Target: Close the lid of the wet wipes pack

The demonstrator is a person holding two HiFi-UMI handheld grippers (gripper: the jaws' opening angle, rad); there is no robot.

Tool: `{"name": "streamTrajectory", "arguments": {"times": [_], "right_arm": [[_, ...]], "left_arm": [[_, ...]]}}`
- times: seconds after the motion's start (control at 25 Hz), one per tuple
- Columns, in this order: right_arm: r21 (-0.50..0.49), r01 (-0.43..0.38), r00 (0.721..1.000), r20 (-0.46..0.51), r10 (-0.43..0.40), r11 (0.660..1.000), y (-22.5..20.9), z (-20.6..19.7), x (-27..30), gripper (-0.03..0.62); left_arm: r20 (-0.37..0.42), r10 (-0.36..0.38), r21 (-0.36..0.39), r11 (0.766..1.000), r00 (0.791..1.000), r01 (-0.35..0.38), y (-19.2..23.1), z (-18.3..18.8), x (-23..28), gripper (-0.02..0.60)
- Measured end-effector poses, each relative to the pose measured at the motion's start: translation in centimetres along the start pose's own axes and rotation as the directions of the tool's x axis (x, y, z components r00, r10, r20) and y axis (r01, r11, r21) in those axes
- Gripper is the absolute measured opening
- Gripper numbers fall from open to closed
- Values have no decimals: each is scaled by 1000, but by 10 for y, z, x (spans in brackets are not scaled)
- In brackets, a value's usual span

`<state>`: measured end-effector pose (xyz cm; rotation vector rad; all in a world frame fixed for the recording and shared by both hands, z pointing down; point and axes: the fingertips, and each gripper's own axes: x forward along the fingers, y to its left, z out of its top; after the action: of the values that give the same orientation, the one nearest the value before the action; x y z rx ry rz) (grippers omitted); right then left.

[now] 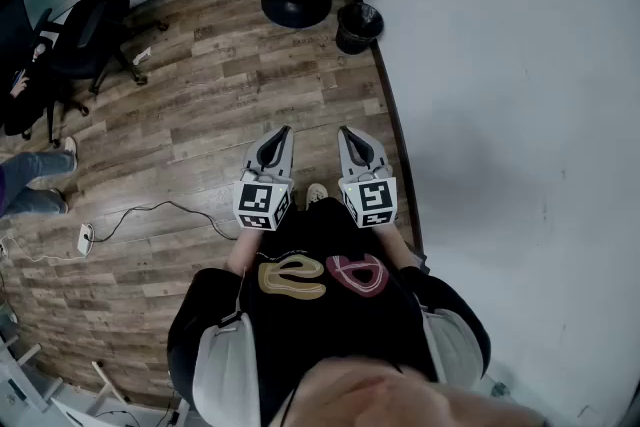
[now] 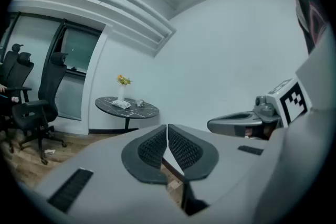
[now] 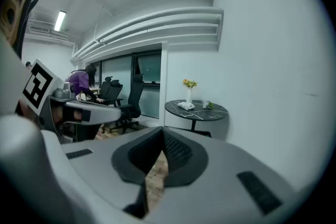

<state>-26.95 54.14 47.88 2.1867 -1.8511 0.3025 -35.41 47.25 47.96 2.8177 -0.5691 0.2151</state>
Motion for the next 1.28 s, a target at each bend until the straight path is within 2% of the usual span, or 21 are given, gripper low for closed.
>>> {"name": "streamTrajectory", "arguments": {"times": [0.32,0.52,0.8,1.0,1.28], "right_arm": [[-3,13,1000,-7,-13,1000,7,-2,5,9],[63,24,1000,11,-25,998,13,-1,10,11],[107,67,997,38,-72,992,34,3,19,14],[89,44,999,20,-46,995,44,0,30,13],[60,-8,1000,29,7,998,33,4,63,12]], "left_arm": [[-11,-18,6,1000,1000,18,8,-2,-2,21],[-7,-37,9,999,999,37,20,-1,-6,21],[-9,-74,27,997,997,74,42,-2,-19,21],[-12,-71,22,997,997,71,53,-6,-18,21],[8,-34,24,999,999,33,65,-1,4,21]]}}
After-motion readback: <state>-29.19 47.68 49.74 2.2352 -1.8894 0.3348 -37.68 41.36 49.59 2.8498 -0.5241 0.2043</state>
